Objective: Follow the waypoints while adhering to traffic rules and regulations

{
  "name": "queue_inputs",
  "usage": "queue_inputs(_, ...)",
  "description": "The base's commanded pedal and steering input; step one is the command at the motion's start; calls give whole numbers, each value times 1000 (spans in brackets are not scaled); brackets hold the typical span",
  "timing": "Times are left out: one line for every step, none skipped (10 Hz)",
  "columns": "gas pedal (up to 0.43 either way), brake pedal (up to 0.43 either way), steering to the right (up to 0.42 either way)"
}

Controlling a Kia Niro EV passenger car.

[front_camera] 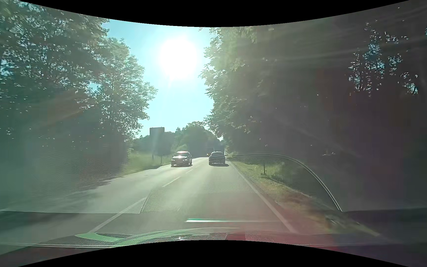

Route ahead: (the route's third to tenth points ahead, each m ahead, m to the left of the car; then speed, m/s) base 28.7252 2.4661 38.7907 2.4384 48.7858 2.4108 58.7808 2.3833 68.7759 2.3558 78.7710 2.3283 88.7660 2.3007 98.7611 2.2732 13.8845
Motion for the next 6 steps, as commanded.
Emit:
queue_inputs(150,0,3)
queue_inputs(150,0,3)
queue_inputs(150,0,3)
queue_inputs(150,0,3)
queue_inputs(150,0,3)
queue_inputs(150,0,3)
